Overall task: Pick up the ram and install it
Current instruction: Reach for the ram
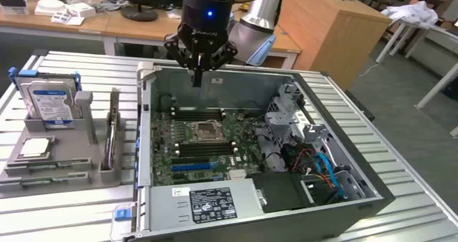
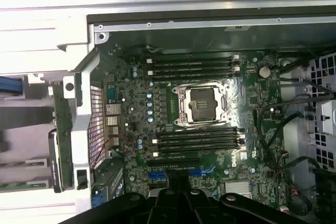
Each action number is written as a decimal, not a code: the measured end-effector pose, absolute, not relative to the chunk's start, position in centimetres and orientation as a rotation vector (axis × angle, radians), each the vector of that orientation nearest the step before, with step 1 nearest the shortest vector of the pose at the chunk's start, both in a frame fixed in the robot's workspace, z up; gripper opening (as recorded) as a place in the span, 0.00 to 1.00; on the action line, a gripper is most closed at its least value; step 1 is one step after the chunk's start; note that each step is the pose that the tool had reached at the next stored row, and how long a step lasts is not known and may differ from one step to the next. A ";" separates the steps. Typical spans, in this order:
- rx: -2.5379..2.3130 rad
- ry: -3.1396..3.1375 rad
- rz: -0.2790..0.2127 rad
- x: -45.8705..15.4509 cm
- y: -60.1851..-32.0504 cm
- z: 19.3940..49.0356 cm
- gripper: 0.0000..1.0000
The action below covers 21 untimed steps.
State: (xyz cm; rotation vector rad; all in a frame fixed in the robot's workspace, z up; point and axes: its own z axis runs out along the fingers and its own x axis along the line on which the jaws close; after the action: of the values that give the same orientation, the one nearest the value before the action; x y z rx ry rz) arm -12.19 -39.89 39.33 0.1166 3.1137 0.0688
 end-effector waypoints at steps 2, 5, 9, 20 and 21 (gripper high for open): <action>0.117 3.114 0.069 -12.2 -39.9 39.3 0.11; 0.117 3.114 0.069 -12.2 -39.9 39.3 0.11; 0.117 3.114 0.069 -12.3 -39.9 39.3 0.11; 0.116 3.113 0.069 -13.6 -39.9 39.3 0.11; 0.116 3.113 0.069 -13.8 -39.9 39.3 0.11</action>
State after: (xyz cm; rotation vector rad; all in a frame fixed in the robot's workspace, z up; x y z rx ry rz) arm -13.84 -39.87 39.33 0.1164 3.1132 0.0690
